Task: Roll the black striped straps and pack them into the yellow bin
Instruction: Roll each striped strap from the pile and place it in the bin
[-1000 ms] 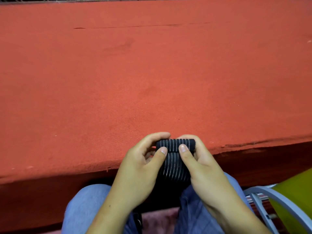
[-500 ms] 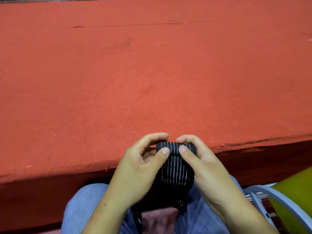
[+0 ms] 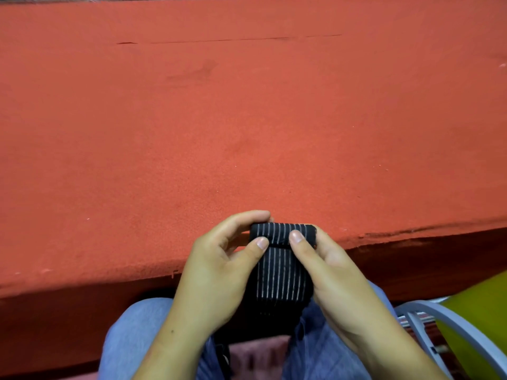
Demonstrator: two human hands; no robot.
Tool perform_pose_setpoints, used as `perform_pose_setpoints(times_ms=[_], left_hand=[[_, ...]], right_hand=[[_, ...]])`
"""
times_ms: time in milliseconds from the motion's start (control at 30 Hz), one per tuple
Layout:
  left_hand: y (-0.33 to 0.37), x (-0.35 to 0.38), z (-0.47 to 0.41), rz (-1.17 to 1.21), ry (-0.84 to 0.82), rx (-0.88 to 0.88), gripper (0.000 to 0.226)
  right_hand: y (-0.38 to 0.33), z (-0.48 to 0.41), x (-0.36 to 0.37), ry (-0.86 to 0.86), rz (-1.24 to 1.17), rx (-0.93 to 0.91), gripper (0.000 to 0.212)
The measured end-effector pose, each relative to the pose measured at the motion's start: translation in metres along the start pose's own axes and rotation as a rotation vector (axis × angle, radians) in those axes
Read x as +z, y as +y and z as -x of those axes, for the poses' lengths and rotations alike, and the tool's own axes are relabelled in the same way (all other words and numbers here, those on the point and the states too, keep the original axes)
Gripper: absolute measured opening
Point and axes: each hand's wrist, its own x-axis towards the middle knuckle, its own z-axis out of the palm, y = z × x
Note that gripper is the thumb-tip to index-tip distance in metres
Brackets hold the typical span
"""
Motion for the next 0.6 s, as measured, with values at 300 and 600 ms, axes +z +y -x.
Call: perform_pose_setpoints(times_ms=[300,600], left_hand=[[-0.0004,-0.0021,-0.0004,-0.134,-0.002,0.082,0.042],[-0.0002,0.0038,0.0027,0.016,-0.085,-0.057,0.037]], right_hand=[[-0.0015,-0.0019,0.0012,0.003,0.039,-0.043,0.025],[-0.0039,-0.0009,-0.001,-0.019,-0.004,-0.064,0.016]])
